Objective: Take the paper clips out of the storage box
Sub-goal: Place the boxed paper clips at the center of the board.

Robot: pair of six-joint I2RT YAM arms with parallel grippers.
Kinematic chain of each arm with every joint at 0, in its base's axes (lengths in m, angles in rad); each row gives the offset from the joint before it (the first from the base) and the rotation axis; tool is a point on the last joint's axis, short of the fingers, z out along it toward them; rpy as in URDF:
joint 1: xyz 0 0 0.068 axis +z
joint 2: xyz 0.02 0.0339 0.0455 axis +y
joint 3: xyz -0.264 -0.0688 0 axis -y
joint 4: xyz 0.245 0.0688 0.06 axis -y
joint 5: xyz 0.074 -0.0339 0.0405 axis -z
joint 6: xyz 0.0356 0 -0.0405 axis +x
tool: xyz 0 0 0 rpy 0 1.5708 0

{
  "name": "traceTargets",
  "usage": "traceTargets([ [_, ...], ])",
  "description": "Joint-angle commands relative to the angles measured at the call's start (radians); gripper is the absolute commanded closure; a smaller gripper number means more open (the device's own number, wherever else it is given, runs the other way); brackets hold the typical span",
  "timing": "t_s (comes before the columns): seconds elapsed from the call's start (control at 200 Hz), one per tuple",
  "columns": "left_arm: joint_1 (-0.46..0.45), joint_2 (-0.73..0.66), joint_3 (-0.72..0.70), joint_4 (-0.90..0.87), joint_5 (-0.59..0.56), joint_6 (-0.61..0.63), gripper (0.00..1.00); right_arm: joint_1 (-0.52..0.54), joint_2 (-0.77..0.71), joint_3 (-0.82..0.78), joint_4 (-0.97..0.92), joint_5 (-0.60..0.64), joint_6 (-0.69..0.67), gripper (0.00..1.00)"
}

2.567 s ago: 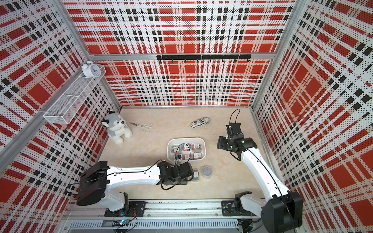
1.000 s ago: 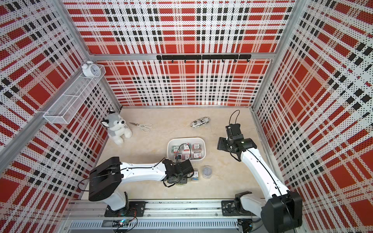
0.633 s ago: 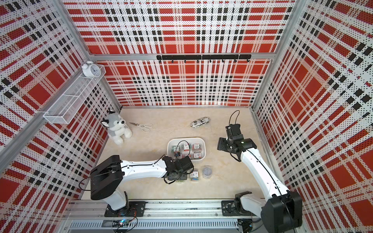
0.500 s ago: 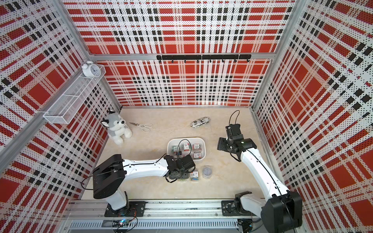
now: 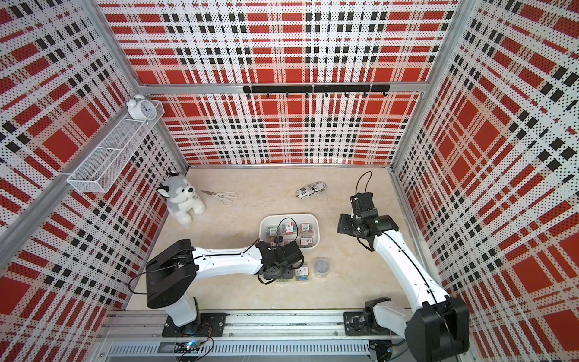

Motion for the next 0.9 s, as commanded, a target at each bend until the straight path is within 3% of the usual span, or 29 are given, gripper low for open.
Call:
traceTargets([
  [0.0,-0.007,0.002,-0.007,0.000,0.001,0.000,0.41,-0.007,-0.022,-0.016,0.003,-0.001,-0.003,0.34],
  [0.631,-0.005,-0.014,0.023,-0.039,-0.016,0.003,0.29,-0.008,-0.017,-0.004,0.001,0.000,-0.004,0.33],
  [0.897,0.007,-0.150,0.119,-0.185,-0.121,0.015,0.27,-0.007,-0.018,0.019,-0.016,0.007,-0.004,0.32],
])
